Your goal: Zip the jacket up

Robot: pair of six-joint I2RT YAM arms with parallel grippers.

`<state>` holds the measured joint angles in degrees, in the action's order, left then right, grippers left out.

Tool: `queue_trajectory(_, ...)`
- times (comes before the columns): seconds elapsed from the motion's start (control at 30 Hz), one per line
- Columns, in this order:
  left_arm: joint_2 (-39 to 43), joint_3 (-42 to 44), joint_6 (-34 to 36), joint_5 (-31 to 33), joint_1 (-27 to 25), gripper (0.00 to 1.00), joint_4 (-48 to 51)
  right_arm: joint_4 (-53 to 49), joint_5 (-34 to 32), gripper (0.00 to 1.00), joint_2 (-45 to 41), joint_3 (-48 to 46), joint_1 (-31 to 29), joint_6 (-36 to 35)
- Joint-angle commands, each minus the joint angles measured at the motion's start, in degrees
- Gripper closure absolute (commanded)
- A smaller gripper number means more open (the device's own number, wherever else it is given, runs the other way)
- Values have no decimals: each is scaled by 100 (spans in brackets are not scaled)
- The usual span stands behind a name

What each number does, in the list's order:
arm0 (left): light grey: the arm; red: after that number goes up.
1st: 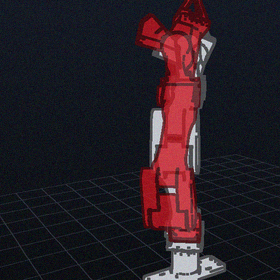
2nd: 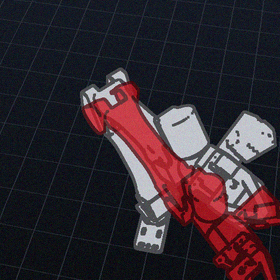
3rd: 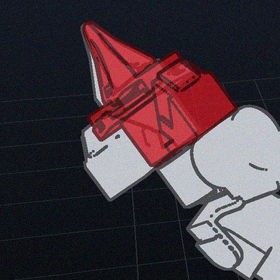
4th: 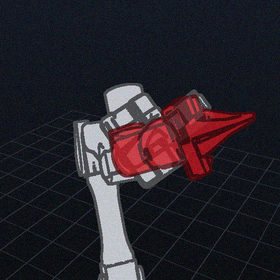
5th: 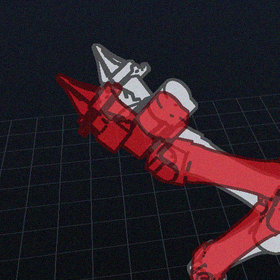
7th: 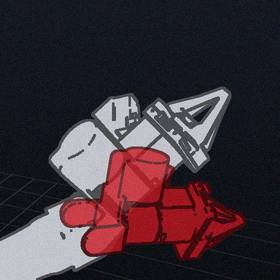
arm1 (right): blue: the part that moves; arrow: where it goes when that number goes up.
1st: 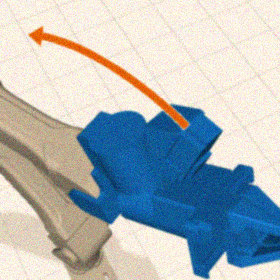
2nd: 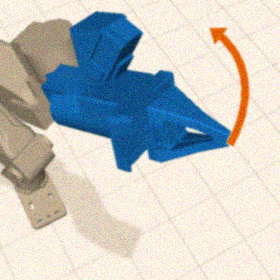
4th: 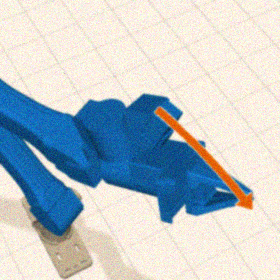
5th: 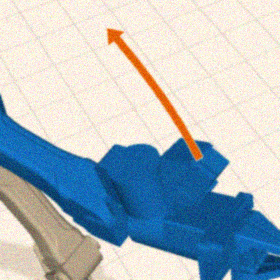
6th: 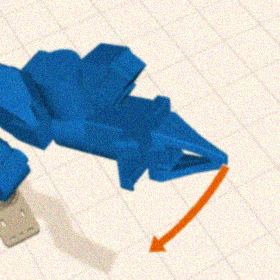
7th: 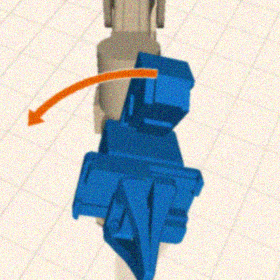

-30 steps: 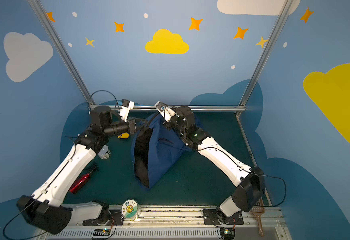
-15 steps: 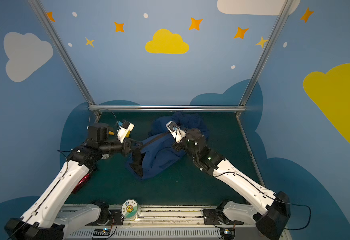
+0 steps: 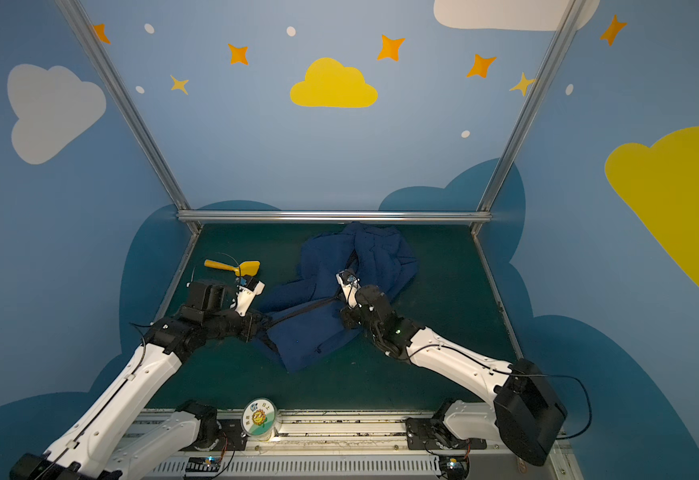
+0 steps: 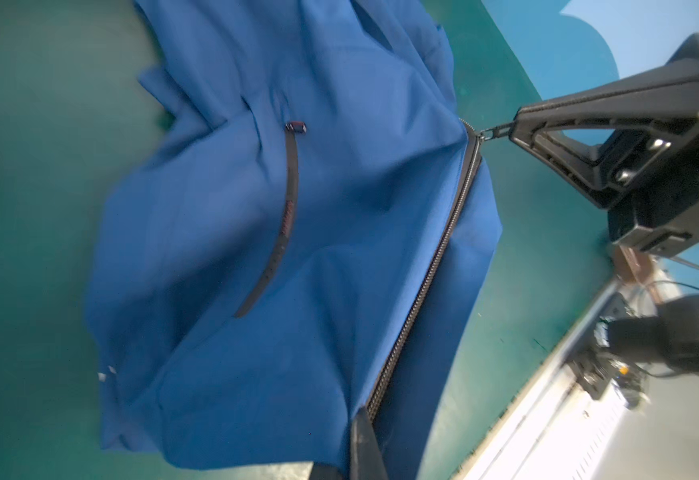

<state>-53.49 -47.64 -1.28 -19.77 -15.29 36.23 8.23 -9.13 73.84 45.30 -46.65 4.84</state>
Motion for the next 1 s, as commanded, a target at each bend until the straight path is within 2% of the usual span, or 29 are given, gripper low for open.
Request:
queue_trajectory(0.0, 270, -204, 158, 1059, 233, 97, 666, 16, -821, 100, 197, 431, 838, -333)
queue_trajectory(0.23, 587, -461, 477, 1168, 665, 97, 1203, -190, -34, 100, 931, 1595, 1260, -631)
queue_trajectory(0.4, 845, -440, 722, 1287, 1099, 97, 1435, -252, -89, 100, 1516, 2114, 1415, -799)
queue_trajectory(0.53, 859, -520, 994, 815, 1792, 97, 1472, -280, -35, 100, 1751, 2471, 1815, -848)
queue_trajectory(0.7, 601, -754, 1230, 872, 1936, 97, 1431, -479, 34, 100, 1777, 2921, 2371, -880)
queue_trajectory(0.83, 528, -801, 1311, 774, 2032, 97, 1271, -607, 27, 100, 1518, 2831, 2762, -864)
queue_trajectory(0.97, 662, -572, 1635, 866, 2039, 97, 1046, -432, 3, 100, 985, 2079, 3137, -537)
